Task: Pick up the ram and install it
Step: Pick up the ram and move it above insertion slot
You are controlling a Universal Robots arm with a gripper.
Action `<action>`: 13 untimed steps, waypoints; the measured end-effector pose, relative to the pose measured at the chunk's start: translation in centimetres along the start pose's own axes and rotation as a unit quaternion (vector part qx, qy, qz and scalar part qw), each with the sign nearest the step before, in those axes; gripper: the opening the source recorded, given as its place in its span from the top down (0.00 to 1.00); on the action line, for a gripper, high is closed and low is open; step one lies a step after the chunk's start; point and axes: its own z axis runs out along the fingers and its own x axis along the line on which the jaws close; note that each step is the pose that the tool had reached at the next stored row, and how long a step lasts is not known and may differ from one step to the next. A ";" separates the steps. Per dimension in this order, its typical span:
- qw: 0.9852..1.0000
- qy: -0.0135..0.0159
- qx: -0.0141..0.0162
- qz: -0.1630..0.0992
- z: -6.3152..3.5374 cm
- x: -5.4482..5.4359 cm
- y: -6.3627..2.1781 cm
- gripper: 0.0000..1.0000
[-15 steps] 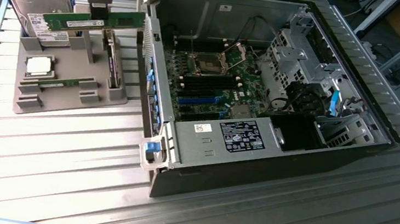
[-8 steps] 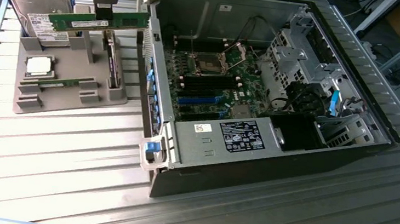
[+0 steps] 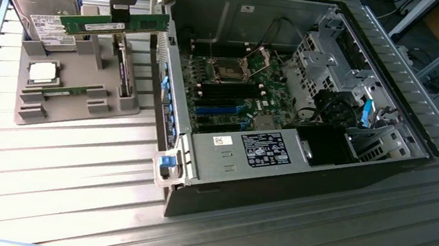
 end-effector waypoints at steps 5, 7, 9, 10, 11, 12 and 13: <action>1.000 0.001 0.000 0.000 -0.02 0.1 -0.47 0.87; 1.000 0.001 0.000 0.000 -0.03 0.1 -0.60 0.87; 1.000 0.001 0.000 0.000 -0.03 0.1 -0.73 0.87; 1.000 0.001 0.000 0.000 -0.04 0.1 -0.79 0.87; 1.000 0.001 0.000 0.000 -0.04 0.1 -0.94 0.87; 1.000 0.001 0.000 0.000 -0.05 0.1 -1.07 0.87; 1.000 0.002 0.000 0.000 -0.06 0.2 -1.21 0.87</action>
